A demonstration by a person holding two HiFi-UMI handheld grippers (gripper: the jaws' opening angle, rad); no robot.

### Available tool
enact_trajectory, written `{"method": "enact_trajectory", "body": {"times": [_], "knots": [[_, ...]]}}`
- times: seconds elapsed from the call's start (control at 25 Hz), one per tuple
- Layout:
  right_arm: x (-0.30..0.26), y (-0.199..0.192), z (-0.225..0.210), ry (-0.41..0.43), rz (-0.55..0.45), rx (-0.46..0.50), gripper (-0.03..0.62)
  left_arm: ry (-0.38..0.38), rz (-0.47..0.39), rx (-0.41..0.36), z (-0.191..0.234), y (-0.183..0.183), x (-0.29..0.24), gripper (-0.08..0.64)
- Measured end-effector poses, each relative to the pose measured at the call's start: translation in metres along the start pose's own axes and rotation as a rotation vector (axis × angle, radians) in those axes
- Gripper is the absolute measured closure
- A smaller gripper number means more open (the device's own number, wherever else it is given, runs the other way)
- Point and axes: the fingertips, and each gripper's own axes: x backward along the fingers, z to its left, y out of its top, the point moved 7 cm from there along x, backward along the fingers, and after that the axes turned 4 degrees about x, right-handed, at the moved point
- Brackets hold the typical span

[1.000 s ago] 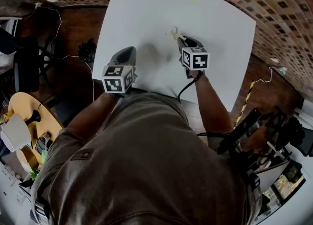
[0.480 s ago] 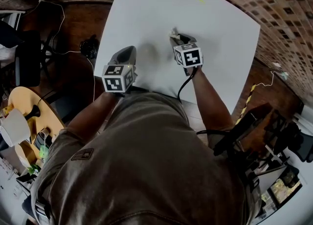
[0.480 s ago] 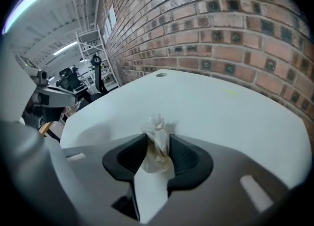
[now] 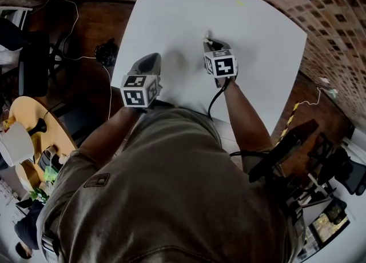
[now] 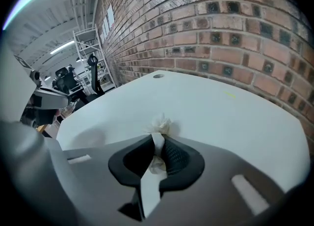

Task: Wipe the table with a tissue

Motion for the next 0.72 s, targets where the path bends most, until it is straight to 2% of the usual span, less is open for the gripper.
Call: {"method": "enact_trajectory", "body": {"times": [0.28,0.72], "knots": [[-0.010,0.009,0.006,-0.019,-0.002,0.029,0.541,0.022,0.007,0.014,0.009,-0.004,0.004,0.558],[-0.012,0.013,0.028,0.035,0.000,0.082,0.548,0.014,0.008,0.003,0.008,-0.001,0.002,0.558]]}}
